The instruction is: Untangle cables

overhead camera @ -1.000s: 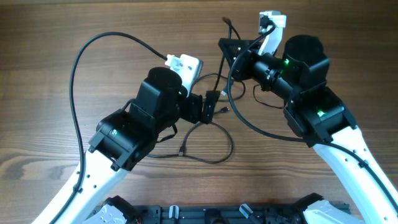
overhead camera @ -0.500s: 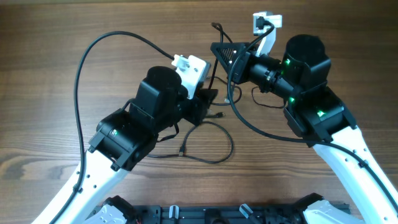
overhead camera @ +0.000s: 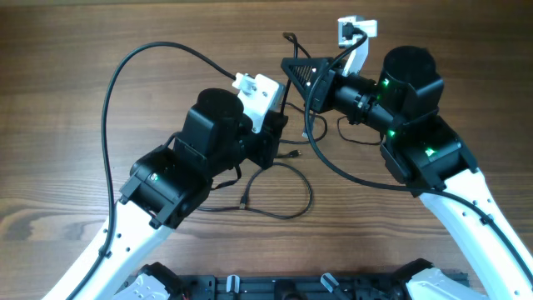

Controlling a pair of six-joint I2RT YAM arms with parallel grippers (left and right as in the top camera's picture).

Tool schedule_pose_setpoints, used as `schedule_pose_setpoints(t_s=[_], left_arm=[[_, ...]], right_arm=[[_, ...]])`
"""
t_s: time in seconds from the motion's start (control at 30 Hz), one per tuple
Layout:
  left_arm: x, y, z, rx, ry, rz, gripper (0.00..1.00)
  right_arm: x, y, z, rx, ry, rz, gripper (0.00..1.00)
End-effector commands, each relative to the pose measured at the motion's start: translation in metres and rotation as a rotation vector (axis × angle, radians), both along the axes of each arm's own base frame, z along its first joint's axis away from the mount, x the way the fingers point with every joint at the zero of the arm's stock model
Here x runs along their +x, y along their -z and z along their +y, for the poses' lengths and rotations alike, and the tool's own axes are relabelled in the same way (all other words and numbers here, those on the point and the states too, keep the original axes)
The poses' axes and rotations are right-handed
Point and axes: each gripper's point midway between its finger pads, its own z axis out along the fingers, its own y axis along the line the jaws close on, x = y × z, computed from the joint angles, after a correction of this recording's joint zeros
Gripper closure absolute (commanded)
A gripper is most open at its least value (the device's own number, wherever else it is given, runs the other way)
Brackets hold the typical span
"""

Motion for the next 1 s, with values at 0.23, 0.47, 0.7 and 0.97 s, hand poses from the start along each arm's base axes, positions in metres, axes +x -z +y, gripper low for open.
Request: schedule_pose_setpoints(t_s=[0.23,0.47,0.7,0.97], left_arm=[[0.004,-0.015,-0.004,-0.035,0.006,-0.046,0.96],[0.015,-0.043,0.02,-0.042,-0.135,-0.161,0.96],[0.021,-0.07,0.06,-0.066,-0.35,-0.239,0.96],[0.015,-0.081,0.064,-0.104,-0.358,-0.256,0.96]], right_arm=[[0.0,-0.003,-0.003,-0.011,0.022,-0.002,0.87],[0.018,0.026,-0.03,-0.147,0.194,0.036,0.13],[0.017,0.055,-0.046,-0.325,0.229,0.042,0.0],[0.011,0.106,-0.018,-0.642,-0.144,-0.19,0.0]])
